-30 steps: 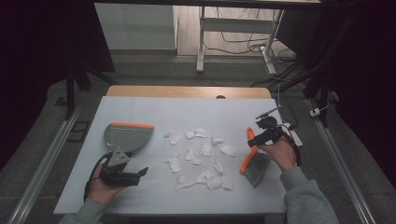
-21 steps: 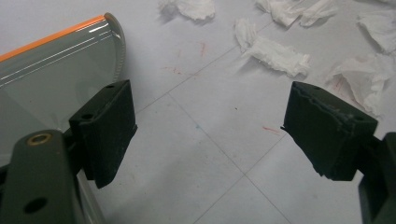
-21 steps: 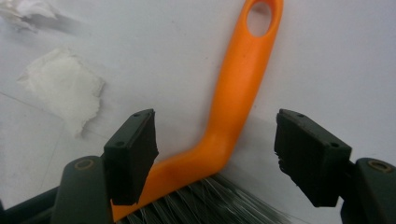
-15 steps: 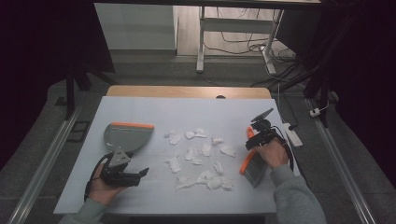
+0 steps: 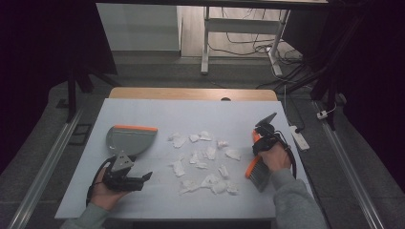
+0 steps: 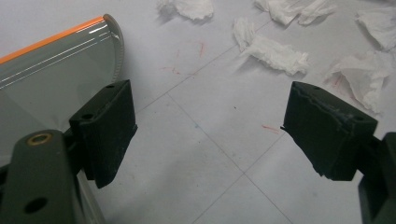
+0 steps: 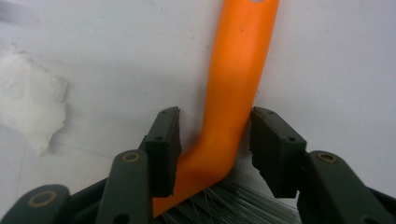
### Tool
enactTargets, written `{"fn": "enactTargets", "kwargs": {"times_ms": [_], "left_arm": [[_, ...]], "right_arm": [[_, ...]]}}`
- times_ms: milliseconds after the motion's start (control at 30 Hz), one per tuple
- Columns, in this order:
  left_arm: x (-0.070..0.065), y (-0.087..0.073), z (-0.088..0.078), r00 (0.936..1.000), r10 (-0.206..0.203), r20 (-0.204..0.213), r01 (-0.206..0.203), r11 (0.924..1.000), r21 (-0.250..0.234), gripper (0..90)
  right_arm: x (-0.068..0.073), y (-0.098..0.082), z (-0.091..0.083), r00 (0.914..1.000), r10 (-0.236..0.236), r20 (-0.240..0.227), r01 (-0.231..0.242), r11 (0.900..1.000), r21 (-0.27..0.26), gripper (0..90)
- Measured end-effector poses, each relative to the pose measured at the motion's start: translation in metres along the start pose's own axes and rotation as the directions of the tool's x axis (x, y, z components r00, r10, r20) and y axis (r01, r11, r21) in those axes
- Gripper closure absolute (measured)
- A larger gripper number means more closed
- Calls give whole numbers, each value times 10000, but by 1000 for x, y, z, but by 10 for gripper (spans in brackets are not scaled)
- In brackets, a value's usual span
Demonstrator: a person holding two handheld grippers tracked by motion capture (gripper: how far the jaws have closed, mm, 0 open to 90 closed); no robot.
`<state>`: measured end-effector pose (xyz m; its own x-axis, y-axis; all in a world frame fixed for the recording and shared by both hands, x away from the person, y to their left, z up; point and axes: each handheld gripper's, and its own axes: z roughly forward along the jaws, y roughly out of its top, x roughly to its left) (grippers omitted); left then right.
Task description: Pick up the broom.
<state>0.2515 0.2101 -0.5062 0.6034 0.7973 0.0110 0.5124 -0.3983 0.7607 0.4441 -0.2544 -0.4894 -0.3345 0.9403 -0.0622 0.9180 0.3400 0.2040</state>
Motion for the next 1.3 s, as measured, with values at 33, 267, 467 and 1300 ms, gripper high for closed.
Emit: {"fn": "enactTargets", "kwargs": {"times_ms": [33, 267, 467, 1300], "left_arm": [[0, 0, 0, 10000, 13, -4, -13, 10000, 1, 179], [-2, 0, -2, 9999, 139, -27, -139, 9999, -32, 180], [-2, 0, -3, 9998, 145, -126, -146, 9999, -67, 180], [1, 0, 1, 9998, 27, -192, -27, 10000, -14, 182]], "right_arm": [[2, 0, 0, 10000, -31, 78, 31, 10000, 1, 574], [5, -6, -1, 9999, 18, 154, -11, 9988, -483, 702], [5, -5, -2, 9982, -601, 87, 604, 9968, -526, 707], [-44, -30, -53, 9616, -1073, -2526, 517, 9747, -2174, 710]]}}
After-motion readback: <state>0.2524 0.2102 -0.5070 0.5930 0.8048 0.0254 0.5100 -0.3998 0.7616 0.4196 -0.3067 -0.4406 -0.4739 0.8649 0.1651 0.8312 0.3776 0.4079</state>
